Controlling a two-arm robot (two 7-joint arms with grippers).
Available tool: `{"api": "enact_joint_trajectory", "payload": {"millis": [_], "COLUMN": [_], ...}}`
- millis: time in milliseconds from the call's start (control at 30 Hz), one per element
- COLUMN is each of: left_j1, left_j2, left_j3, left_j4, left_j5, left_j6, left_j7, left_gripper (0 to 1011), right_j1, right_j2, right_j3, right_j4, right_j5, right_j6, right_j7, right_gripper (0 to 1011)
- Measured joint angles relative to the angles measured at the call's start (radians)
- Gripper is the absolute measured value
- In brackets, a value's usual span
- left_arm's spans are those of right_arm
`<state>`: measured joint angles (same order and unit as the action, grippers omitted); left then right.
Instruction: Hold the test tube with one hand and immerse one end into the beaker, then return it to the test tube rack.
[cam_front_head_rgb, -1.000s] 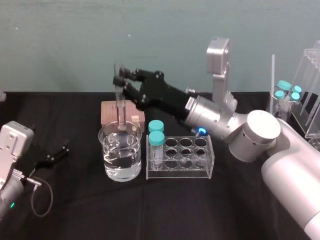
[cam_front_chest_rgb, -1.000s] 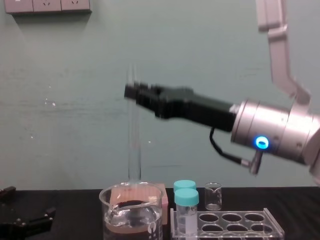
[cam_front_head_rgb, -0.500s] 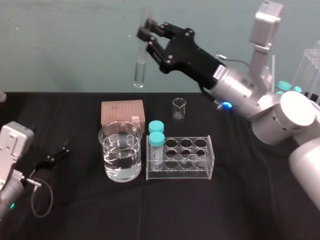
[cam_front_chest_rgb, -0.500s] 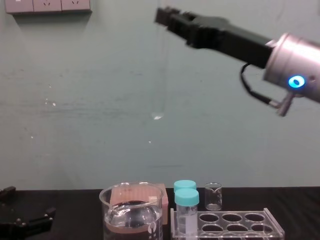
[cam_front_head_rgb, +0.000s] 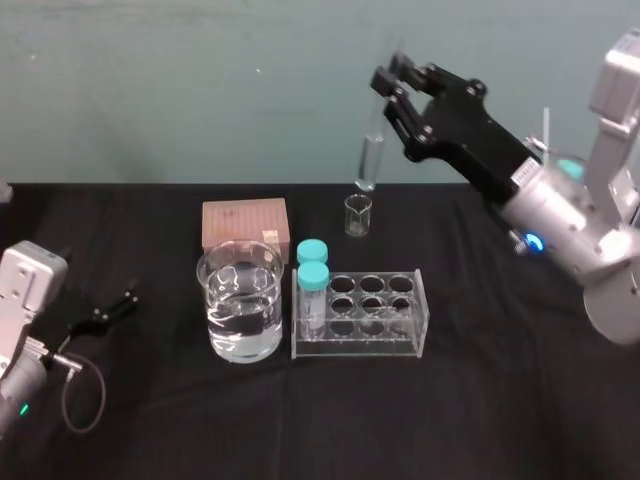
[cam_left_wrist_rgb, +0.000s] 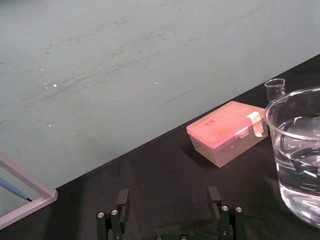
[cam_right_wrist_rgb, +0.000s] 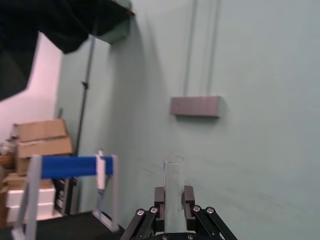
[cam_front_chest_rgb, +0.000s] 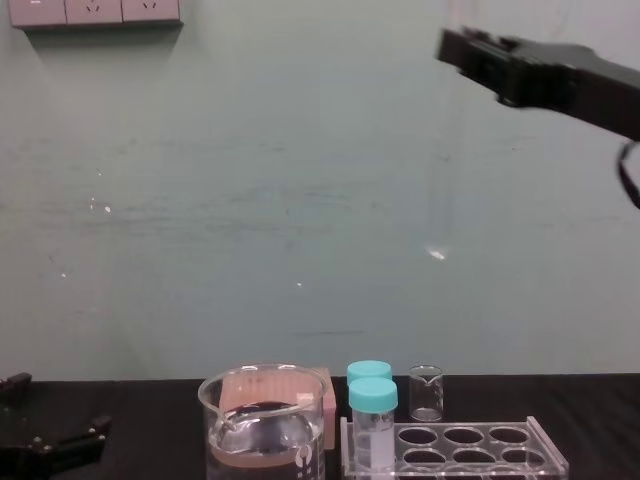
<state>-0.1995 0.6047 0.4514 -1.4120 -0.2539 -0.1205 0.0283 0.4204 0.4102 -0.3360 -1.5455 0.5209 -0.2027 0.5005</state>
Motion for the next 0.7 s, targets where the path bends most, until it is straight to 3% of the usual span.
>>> {"api": "enact_joint_trajectory", "payload": {"millis": [167, 300, 700], "left_j1": [0.0, 0.0, 0.0], "left_j2": [0.0, 0.0, 0.0], "left_j3": [0.0, 0.0, 0.0], "left_j4": [0.0, 0.0, 0.0], "left_j5": [0.0, 0.0, 0.0], "left_j6": [0.0, 0.0, 0.0], "left_j7": [0.0, 0.0, 0.0], "left_gripper": [1000, 1000, 1000], "right_j1": [-0.089, -0.127, -0.167], "right_j2": [0.023, 0.027, 0.013], "right_j3": [0.044, 0.062, 0.085], "right_j4": [-0.046, -0.051, -0.021], "right_j5": [-0.023, -0.035, -0.061], "right_j6": [0.037, 0.056, 0.085], "right_j7": [-0.064, -0.086, -0.097], "right_gripper": [222, 222, 223]}}
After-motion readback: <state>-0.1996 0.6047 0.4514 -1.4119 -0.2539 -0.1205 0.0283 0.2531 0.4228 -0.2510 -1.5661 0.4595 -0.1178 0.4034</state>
